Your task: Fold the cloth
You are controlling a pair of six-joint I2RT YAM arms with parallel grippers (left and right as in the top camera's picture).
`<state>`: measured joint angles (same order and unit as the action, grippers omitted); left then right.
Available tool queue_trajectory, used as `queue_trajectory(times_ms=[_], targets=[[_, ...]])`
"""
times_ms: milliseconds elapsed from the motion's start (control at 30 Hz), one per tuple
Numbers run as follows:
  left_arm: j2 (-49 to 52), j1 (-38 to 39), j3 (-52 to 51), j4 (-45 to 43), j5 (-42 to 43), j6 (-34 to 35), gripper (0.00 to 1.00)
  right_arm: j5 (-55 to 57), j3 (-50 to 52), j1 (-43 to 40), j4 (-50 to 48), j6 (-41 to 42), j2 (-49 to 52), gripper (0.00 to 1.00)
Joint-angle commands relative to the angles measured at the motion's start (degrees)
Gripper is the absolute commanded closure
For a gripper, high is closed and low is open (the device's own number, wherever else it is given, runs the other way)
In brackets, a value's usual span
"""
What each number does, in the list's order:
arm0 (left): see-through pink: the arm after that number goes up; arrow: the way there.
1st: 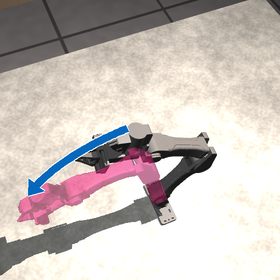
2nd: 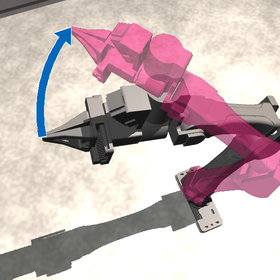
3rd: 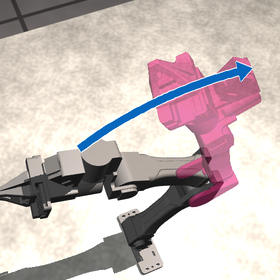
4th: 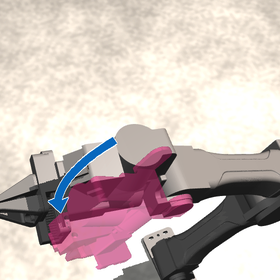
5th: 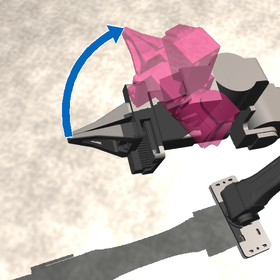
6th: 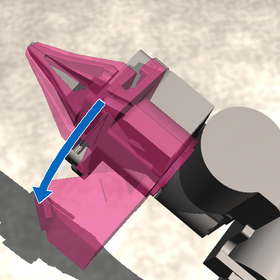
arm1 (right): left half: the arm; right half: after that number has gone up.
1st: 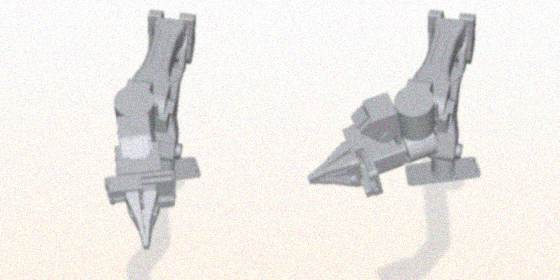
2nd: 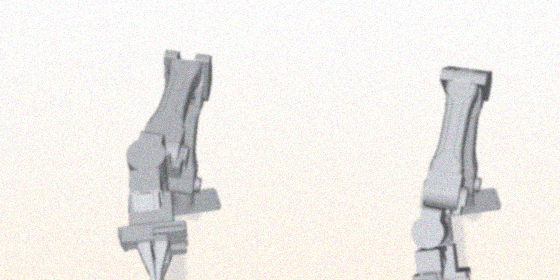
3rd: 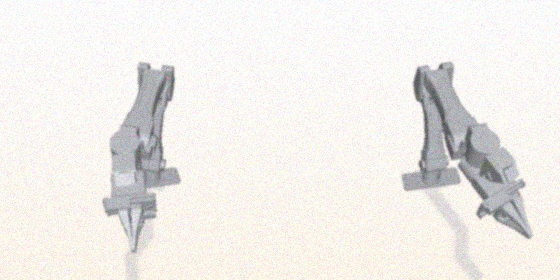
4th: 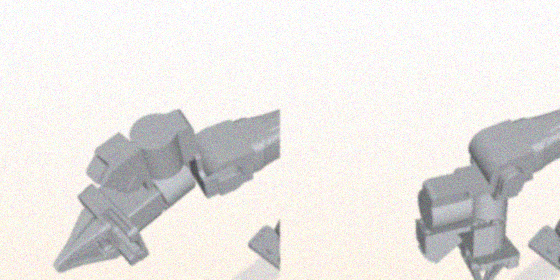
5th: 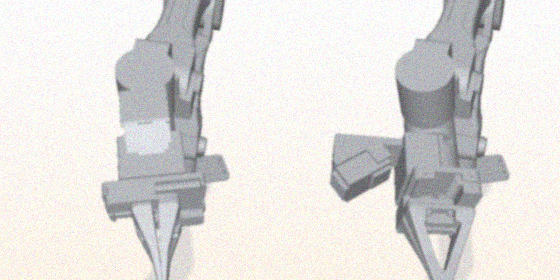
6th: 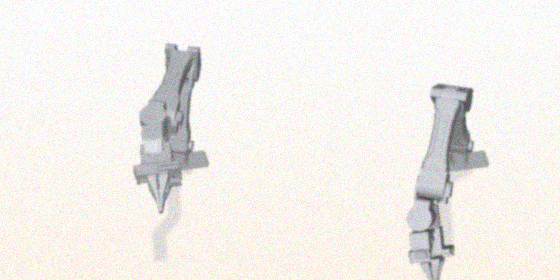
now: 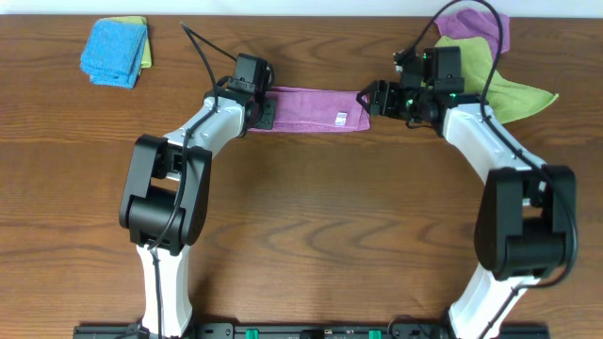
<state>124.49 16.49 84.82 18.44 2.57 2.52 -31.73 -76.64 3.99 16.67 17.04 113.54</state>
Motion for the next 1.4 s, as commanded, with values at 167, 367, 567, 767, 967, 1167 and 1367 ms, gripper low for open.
queue_trajectory(times_ms=[167,367,567,767,967,1167,1367], targets=[[1.38,-0.07,-1.22,1.66,2.01,-0.83,0.94,-12.24,0.46,-3.28,-0.61,2.25,4.85,0.10],[1.38,-0.07,-1.22,1.68,2.01,-0.83,0.94,-12.26,0.46,-3.28,-1.25,2.73,7.23,0.01],[1.38,-0.07,-1.22,1.68,2.01,-0.83,0.94,-13.53,0.46,-3.26,-3.98,4.68,9.27,0.01],[1.38,-0.07,-1.22,1.68,2.03,-0.83,0.94,-13.14,0.46,-3.26,-6.23,5.27,9.53,0.01],[1.38,-0.07,-1.22,1.68,2.03,-0.83,0.94,-13.20,0.46,-3.15,-6.47,7.06,12.39,0.01],[1.38,-0.07,-1.22,1.68,2.03,-0.83,0.95,-13.51,0.46,-1.57,-7.61,7.80,15.76,0.03],[1.38,-0.07,-1.22,1.68,2.03,-0.83,0.94,-13.51,0.46,0.52,-10.58,9.75,17.62,0.05]])
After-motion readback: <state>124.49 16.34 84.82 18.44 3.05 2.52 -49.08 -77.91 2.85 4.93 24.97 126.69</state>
